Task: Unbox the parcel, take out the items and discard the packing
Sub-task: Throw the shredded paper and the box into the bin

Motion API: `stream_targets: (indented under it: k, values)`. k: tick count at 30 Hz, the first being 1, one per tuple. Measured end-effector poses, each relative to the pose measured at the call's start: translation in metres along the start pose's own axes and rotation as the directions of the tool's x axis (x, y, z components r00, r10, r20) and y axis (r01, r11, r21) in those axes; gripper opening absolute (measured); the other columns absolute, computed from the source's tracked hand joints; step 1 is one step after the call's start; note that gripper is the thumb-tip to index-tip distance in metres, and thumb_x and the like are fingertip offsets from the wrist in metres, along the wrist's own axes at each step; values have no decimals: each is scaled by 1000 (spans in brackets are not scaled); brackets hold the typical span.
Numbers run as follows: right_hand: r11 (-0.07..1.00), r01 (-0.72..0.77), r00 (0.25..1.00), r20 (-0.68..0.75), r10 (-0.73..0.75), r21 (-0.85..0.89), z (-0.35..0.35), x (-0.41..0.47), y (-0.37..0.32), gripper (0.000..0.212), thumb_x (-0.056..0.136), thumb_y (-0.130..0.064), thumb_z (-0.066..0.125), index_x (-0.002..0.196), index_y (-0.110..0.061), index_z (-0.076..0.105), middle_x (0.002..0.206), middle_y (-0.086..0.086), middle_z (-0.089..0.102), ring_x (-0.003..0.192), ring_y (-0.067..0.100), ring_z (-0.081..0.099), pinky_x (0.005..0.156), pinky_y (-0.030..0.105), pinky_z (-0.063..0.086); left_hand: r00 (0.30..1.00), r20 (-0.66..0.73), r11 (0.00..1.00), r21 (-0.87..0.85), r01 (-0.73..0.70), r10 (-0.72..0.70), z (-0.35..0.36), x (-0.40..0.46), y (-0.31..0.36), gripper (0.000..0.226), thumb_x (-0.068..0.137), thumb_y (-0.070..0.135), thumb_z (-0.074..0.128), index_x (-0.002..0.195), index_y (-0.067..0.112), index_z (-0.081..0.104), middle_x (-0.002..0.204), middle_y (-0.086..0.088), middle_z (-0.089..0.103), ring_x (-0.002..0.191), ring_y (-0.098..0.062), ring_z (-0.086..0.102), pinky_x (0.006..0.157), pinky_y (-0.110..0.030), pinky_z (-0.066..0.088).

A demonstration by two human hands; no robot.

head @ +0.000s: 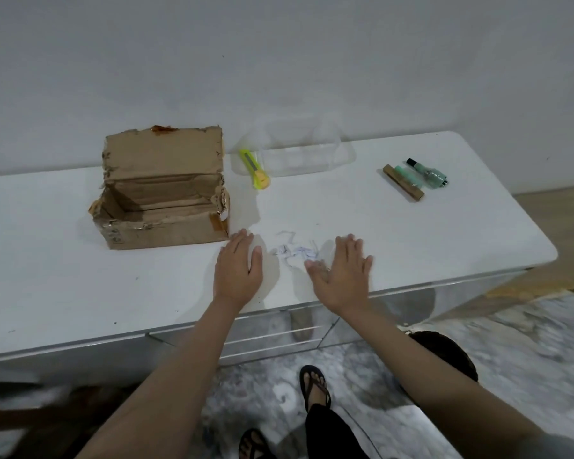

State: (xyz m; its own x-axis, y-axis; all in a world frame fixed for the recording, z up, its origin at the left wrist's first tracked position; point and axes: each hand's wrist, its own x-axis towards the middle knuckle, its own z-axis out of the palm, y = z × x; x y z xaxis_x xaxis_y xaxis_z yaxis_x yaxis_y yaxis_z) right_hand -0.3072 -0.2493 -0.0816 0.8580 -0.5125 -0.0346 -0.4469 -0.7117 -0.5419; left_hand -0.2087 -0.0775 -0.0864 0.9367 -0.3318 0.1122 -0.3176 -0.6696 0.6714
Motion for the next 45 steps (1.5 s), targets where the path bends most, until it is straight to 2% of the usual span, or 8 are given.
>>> stream_targets:
  k: [5,9,14,25,30,34,38,45]
  values:
    - [994,105,989,105,-104,-2,29,21,-50,108,75,-70,53,151,-11,2,160,13,-2,148,30,-7,116,53,-5,996,-65,982,-181,52,-65,-8,-8,1,54,92,36,32,130,4,51,137,-12,52,130,-25,43,111,-33,28]
    - [963,252,967,71,-246,-92,42,45,-66,68,86,-49,53,144,-17,34,154,16,24,144,40,14,112,59,11,990,-98,972,-224,72,-96,-9,-10,0,53,93,37,32,129,4,53,134,-11,54,126,-24,46,107,-30,30]
    - [900,437,892,-125,-435,-11,45,49,-62,10,78,-15,66,77,-5,64,83,14,62,74,32,59,64,38,49,991,-95,976,-208,68,-89,-7,-8,-1,54,92,39,31,129,5,53,134,-10,54,126,-23,46,107,-32,31]
    - [877,417,864,-197,-464,-238,40,42,-55,58,88,-37,40,37,-12,50,32,2,48,26,22,46,35,17,24,995,-83,979,-198,41,-58,-8,-6,-3,54,92,40,30,126,6,54,129,-9,57,122,-25,47,105,-37,36]
    - [924,39,971,-234,55,379,5,51,-57,60,99,-30,43,43,-12,29,40,5,31,38,17,31,44,27,23,998,-60,980,-198,20,-33,-9,-9,-3,55,91,42,33,126,6,55,131,-9,57,124,-25,47,108,-39,35]
    - [483,-278,883,24,468,830,-30,52,-30,52,99,-40,40,55,-16,24,49,4,24,40,16,23,43,23,21,1000,-28,989,-148,-17,13,-5,-8,1,54,89,42,37,123,5,57,128,-10,59,122,-25,49,106,-34,33]
    - [249,-260,844,95,528,933,-62,36,4,48,99,-38,41,58,-19,25,49,1,23,36,13,18,44,19,16,995,35,988,-127,-88,93,16,-15,29,49,90,41,38,118,7,60,123,-10,61,119,-25,51,101,-28,32]
    - [275,-235,747,-8,665,932,-117,3,106,53,100,-36,40,54,-16,25,39,-1,23,30,14,20,42,22,18,933,90,932,-141,-333,347,82,-9,128,51,88,43,38,111,4,62,113,-9,64,109,-27,55,97,-33,39]
